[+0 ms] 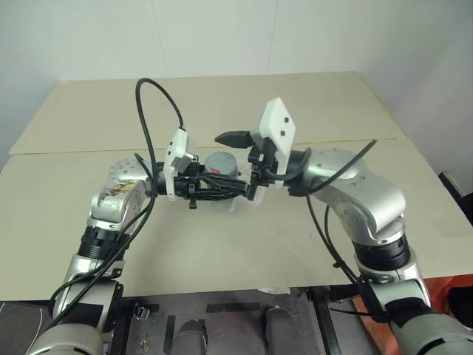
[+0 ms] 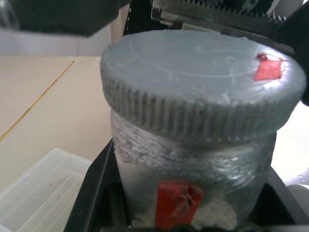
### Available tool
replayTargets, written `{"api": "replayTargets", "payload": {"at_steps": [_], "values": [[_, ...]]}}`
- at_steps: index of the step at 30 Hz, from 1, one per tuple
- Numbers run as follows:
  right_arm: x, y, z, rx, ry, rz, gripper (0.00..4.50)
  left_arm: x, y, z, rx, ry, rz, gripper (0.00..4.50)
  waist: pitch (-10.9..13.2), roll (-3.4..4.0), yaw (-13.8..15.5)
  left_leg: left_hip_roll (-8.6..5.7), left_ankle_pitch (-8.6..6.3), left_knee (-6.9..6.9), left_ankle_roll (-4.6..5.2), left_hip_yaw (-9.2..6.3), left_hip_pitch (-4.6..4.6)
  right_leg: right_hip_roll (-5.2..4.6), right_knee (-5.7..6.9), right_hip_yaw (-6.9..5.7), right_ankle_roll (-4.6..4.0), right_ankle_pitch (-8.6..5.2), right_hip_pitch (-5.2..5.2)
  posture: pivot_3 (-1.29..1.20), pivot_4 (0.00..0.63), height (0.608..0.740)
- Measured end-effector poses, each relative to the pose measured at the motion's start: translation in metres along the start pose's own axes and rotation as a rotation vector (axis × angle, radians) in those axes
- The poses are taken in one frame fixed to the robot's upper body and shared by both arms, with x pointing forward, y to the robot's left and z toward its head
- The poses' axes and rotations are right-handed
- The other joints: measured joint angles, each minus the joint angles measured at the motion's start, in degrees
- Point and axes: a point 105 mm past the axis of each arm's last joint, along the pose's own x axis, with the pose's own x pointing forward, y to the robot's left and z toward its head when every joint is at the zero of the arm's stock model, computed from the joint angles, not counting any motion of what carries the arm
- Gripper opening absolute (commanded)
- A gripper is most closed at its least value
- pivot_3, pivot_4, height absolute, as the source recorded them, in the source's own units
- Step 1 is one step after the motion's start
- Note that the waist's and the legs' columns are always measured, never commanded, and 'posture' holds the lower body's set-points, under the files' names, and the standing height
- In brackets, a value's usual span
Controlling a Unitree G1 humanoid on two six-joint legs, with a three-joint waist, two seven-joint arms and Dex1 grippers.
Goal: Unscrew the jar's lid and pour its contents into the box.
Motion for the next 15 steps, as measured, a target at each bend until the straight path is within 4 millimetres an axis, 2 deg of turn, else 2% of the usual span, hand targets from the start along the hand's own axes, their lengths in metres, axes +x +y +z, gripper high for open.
{"api": "replayTargets", "payload": {"at_steps": [8, 15], "values": [[0.0, -0.005, -0.005, -0.001, 0.026, -0.015, 4.49, -0.003, 0.0, 0.002, 0.015, 0.013, 0.005, 1.93, 0.0, 0.01, 0.01, 0.0, 0.0, 0.0, 0.0, 0.0, 0.0, 0.0, 0.0, 0.0, 0.0, 0.0, 0.0, 0.0, 0.15, 0.74], [-0.01, -0.007, -0.006, -0.014, 0.044, 0.0, 4.49, -0.003, -0.001, 0.004, 0.022, 0.012, 0.008, 1.93, 0.0, 0.0, 0.03, 0.0, 0.0, 0.0, 0.0, 0.0, 0.0, 0.0, -0.01, 0.0, 0.0, 0.0, 0.0, 0.0, 0.15, 0.74]]}}
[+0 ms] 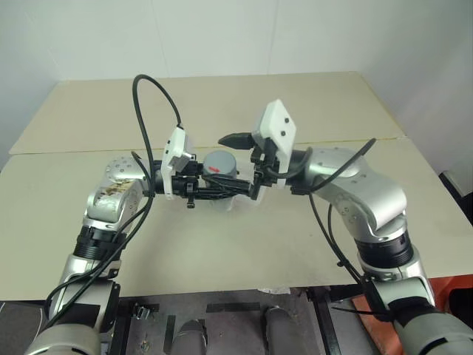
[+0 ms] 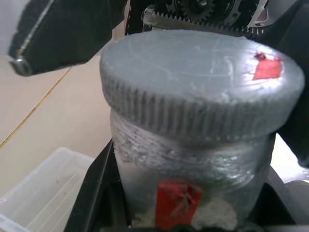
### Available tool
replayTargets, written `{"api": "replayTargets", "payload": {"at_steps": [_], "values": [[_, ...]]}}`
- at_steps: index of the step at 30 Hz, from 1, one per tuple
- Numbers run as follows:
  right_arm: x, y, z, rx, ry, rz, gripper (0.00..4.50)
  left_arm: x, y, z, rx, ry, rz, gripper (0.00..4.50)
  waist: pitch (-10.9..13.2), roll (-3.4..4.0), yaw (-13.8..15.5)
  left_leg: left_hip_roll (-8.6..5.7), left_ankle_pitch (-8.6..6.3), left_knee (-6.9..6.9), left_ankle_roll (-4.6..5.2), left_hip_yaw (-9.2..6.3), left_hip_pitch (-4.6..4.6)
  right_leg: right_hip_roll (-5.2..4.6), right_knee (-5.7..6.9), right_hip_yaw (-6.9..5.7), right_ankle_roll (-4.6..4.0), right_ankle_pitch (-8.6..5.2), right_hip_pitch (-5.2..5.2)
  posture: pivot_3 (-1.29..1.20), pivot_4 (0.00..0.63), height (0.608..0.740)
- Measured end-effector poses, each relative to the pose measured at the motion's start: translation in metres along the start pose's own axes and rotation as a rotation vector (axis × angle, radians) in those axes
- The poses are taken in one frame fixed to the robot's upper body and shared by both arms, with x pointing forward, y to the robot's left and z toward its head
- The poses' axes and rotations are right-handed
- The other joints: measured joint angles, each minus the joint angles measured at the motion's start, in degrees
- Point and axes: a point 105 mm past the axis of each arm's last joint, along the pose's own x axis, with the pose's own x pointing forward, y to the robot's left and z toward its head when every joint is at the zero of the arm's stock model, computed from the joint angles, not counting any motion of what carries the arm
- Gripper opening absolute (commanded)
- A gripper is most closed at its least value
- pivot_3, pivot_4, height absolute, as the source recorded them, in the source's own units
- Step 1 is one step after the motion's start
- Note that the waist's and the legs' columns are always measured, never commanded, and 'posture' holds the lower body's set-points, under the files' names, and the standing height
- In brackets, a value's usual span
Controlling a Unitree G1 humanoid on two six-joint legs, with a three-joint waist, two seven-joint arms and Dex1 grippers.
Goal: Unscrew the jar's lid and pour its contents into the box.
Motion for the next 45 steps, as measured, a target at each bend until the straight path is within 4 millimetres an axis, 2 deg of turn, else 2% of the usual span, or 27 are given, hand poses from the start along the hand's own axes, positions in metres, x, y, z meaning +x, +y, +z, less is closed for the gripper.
{"api": "replayTargets", "payload": {"at_steps": [5, 9, 16, 23, 30, 36, 45], "values": [[-0.019, -0.007, -0.002, 0.02, 0.002, -0.014, 4.49, -0.01, 0.001, 0.003, 0.001, -0.012, 0.026, 1.93, 0.0, 0.0, 0.05, 0.0, 0.0, 0.0, 0.0, 0.0, 0.0, 0.0, 0.0, 0.0, 0.0, 0.0, 0.01, 0.0, 0.15, 0.74], [-0.054, -0.046, -0.008, 0.037, 0.027, -0.213, 4.49, -0.014, -0.006, 0.003, 0.007, -0.01, -0.013, 1.93, 0.0, 0.0, 0.52, -0.01, 0.0, -0.01, 0.01, 0.02, -0.01, -0.01, -0.03, 0.0, 0.0, 0.0, 0.0, 0.0, 0.15, 0.74], [-0.06, -0.042, -0.017, 0.054, 0.043, -0.2, 4.49, -0.013, -0.008, 0.003, 0.012, -0.008, -0.02, 1.93, 0.0, 0.0, 0.35, 0.0, -0.01, -0.01, 0.01, 0.02, 0.0, -0.01, -0.02, 0.01, -0.01, -0.01, 0.0, 0.0, 0.15, 0.74], [-0.051, -0.013, 0.009, -0.006, -0.04, -0.074, 4.49, -0.006, -0.004, -0.001, -0.013, -0.031, 0.003, 1.93, 0.0, 0.0, 0.61, -0.01, 0.0, 0.0, 0.01, 0.01, 0.01, -0.01, -0.02, 0.0, -0.01, 0.0, 0.02, 0.0, 0.15, 0.74], [-0.024, 0.007, 0.022, -0.011, -0.092, -0.001, 4.49, 0.005, -0.001, 0.002, -0.015, -0.048, -0.018, 1.93, 0.0, 0.0, 0.51, -0.01, 0.0, -0.01, 0.01, 0.01, 0.01, 0.0, -0.01, 0.0, -0.01, -0.01, 0.0, 0.0, 0.15, 0.74], [-0.003, 0.008, 0.017, -0.019, -0.058, -0.009, 4.49, 0.005, -0.002, 0.001, -0.019, -0.048, -0.024, 1.93, 0.0, 0.01, 0.51, -0.01, 0.0, -0.01, 0.0, 0.0, 0.0, -0.01, -0.01, 0.0, -0.01, -0.01, 0.0, 0.0, 0.15, 0.74], [0.008, 0.004, 0.016, 0.002, -0.055, -0.017, 4.49, 0.003, -0.002, 0.001, -0.012, -0.036, -0.015, 1.93, 0.01, 0.01, 0.42, -0.01, 0.0, -0.01, 0.0, 0.0, 0.0, 0.0, 0.0, 0.0, -0.01, 0.0, -0.01, 0.0, 0.15, 0.74]]}}
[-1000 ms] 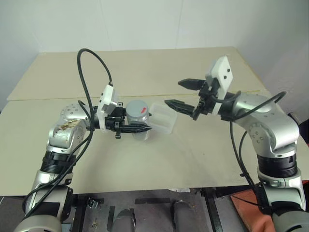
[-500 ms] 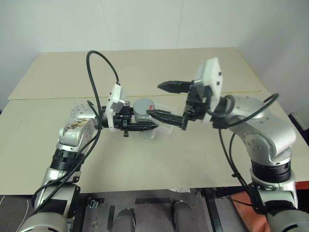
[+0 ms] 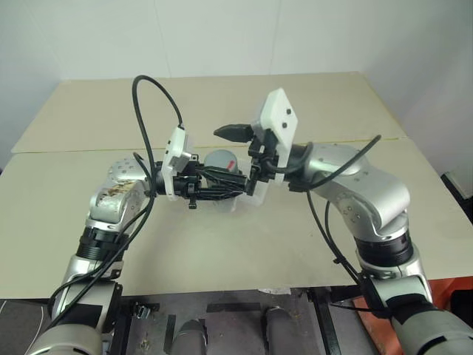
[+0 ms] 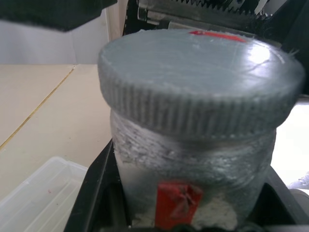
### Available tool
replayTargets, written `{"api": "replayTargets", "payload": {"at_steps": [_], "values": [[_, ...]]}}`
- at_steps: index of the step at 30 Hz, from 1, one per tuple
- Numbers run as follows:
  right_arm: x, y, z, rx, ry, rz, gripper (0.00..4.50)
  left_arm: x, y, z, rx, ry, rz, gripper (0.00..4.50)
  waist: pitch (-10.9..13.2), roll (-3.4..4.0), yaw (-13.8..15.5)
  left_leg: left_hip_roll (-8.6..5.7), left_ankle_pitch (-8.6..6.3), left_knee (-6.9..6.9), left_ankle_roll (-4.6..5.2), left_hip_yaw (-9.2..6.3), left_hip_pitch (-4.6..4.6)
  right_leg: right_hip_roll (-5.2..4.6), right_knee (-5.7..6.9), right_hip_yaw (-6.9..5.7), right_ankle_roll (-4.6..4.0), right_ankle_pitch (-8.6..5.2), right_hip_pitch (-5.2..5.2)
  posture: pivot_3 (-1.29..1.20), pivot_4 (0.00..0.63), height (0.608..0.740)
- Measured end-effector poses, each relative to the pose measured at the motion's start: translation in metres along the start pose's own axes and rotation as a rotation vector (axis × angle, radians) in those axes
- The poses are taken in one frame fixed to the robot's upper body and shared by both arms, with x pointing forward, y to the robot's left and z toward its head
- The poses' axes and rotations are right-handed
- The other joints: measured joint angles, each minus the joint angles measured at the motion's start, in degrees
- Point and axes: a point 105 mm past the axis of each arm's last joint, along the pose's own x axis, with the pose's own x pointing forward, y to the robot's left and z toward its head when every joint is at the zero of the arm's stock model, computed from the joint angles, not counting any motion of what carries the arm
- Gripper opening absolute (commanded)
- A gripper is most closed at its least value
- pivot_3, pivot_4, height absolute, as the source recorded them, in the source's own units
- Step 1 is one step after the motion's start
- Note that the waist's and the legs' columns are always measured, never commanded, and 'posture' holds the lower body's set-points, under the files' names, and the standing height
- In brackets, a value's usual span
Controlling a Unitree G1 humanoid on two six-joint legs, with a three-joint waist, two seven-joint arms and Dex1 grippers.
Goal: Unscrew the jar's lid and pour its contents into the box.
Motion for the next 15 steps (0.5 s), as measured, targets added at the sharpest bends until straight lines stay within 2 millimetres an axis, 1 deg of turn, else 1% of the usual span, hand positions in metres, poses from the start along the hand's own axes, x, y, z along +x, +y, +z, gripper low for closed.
{"api": "replayTargets", "payload": {"at_steps": [4, 8, 15], "values": [[-0.002, 0.0, -0.001, -0.003, 0.009, 0.005, 4.49, -0.002, 0.0, -0.001, 0.0, 0.009, 0.008, 1.93, 0.0, 0.0, 0.04, 0.0, 0.0, 0.0, 0.0, 0.0, 0.0, 0.0, 0.0, 0.0, 0.0, 0.0, 0.01, 0.0, 0.15, 0.74], [-0.014, -0.001, -0.005, -0.013, 0.032, -0.001, 4.49, -0.005, 0.001, -0.003, -0.008, 0.019, 0.026, 1.93, 0.0, 0.0, 0.17, 0.0, 0.0, 0.0, 0.0, 0.0, -0.01, 0.0, -0.02, 0.0, 0.0, 0.0, 0.01, 0.0, 0.15, 0.74], [-0.024, -0.007, -0.004, -0.027, 0.043, -0.027, 4.49, -0.006, 0.001, -0.004, -0.008, 0.025, 0.034, 1.93, 0.0, 0.0, 0.15, 0.0, 0.0, 0.0, 0.0, 0.0, 0.0, 0.0, -0.02, 0.0, 0.0, 0.0, 0.01, 0.0, 0.15, 0.74]]}}
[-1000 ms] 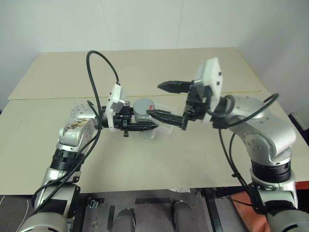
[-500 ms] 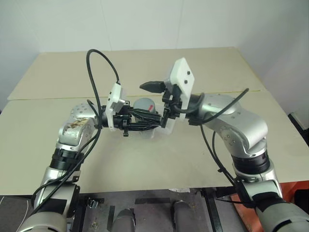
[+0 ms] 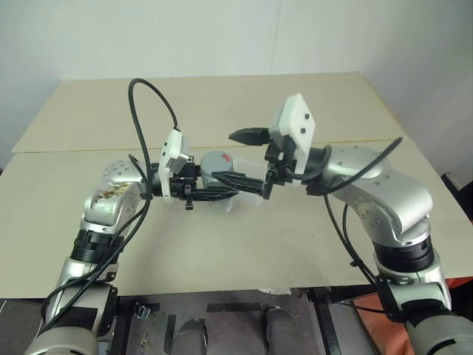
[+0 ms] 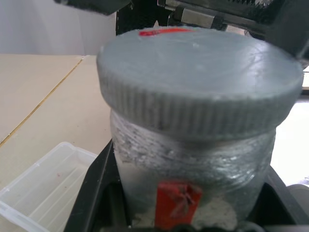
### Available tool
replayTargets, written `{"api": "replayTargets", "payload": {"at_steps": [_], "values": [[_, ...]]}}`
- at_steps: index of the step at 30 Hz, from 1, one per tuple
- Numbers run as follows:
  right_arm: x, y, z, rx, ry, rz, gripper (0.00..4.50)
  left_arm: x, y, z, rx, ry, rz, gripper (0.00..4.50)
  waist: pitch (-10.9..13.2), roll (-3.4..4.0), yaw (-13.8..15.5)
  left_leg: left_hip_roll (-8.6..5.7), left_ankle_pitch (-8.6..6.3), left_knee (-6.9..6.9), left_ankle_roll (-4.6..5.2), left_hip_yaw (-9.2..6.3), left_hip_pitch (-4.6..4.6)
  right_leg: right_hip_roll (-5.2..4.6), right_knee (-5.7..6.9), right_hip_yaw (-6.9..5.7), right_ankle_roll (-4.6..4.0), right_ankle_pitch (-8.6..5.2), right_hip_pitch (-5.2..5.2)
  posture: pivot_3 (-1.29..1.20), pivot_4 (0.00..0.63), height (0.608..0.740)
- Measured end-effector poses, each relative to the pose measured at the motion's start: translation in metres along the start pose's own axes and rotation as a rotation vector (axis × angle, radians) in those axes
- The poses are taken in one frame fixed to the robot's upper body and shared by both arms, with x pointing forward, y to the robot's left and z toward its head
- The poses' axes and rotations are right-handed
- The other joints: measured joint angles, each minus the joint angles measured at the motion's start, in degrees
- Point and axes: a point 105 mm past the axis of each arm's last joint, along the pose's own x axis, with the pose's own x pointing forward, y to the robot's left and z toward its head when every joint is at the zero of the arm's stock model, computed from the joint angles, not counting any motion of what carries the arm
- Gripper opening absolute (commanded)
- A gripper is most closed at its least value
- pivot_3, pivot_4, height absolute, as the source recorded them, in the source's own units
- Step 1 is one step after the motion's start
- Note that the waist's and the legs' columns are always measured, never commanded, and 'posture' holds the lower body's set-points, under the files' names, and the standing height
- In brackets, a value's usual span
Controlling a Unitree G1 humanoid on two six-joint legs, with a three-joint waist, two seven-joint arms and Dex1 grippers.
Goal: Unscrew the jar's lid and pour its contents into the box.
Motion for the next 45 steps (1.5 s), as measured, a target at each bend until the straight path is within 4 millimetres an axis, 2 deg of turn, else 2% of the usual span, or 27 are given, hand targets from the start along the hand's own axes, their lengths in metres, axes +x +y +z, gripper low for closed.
{"api": "replayTargets", "payload": {"at_steps": [5, 12, 18, 21, 25, 29, 36, 45], "values": [[-0.015, -0.02, -0.004, 0.004, 0.024, -0.105, 4.49, 0.0, -0.002, 0.001, 0.003, 0.0, -0.015, 1.93, 0.0, 0.0, 0.48, 0.0, 0.0, 0.0, 0.0, 0.0, -0.01, 0.0, -0.01, 0.0, 0.0, 0.0, -0.01, 0.0, 0.15, 0.74], [-0.02, -0.022, -0.013, 0.021, 0.057, -0.115, 4.49, 0.0, -0.004, 0.002, 0.008, -0.002, -0.027, 1.93, 0.0, 0.0, 0.72, 0.0, 0.0, 0.0, 0.0, 0.01, -0.01, 0.0, -0.02, 0.0, 0.0, 0.0, 0.0, 0.0, 0.15, 0.74], [-0.023, -0.022, -0.002, 0.032, 0.012, -0.094, 4.49, 0.0, -0.003, 0.002, 0.006, -0.003, -0.027, 1.93, 0.0, 0.0, 0.72, 0.0, 0.0, 0.0, 0.0, 0.0, 0.0, 0.0, -0.02, 0.0, 0.0, 0.0, 0.0, 0.0, 0.15, 0.74], [-0.019, -0.015, 0.005, 0.034, -0.022, -0.057, 4.49, 0.001, -0.004, 0.002, 0.006, -0.005, -0.029, 1.93, 0.0, 0.0, 0.69, 0.0, 0.0, 0.0, 0.0, 0.01, 0.0, 0.0, -0.01, 0.0, 0.0, 0.0, 0.0, 0.0, 0.15, 0.74], [-0.001, 0.001, 0.017, 0.025, -0.068, 0.019, 4.49, 0.003, -0.004, 0.003, 0.009, -0.012, -0.037, 1.93, 0.0, 0.0, 0.64, 0.01, 0.0, -0.01, 0.0, 0.0, 0.01, 0.01, -0.01, 0.0, 0.0, 0.0, 0.0, 0.0, 0.15, 0.74], [0.015, 0.014, 0.015, 0.031, -0.067, 0.058, 4.49, 0.005, -0.004, 0.003, 0.009, -0.015, -0.042, 1.93, 0.0, 0.0, 0.75, 0.0, 0.0, 0.0, 0.0, 0.0, -0.01, 0.0, -0.01, 0.0, 0.0, 0.0, -0.01, 0.0, 0.15, 0.74], [0.031, 0.016, 0.015, 0.031, -0.059, 0.049, 4.49, 0.005, -0.004, 0.003, 0.009, -0.015, -0.04, 1.93, 0.0, 0.01, 0.71, 0.0, 0.0, -0.01, 0.0, 0.0, 0.0, 0.0, 0.0, 0.0, 0.0, 0.0, -0.02, 0.0, 0.15, 0.74], [0.028, 0.011, 0.006, 0.026, -0.019, 0.027, 4.49, 0.002, -0.002, 0.003, 0.012, -0.003, -0.027, 1.93, 0.01, 0.01, 0.75, 0.0, 0.0, 0.0, 0.0, 0.0, 0.0, 0.0, 0.0, 0.0, 0.0, 0.0, -0.02, 0.0, 0.15, 0.74]]}}
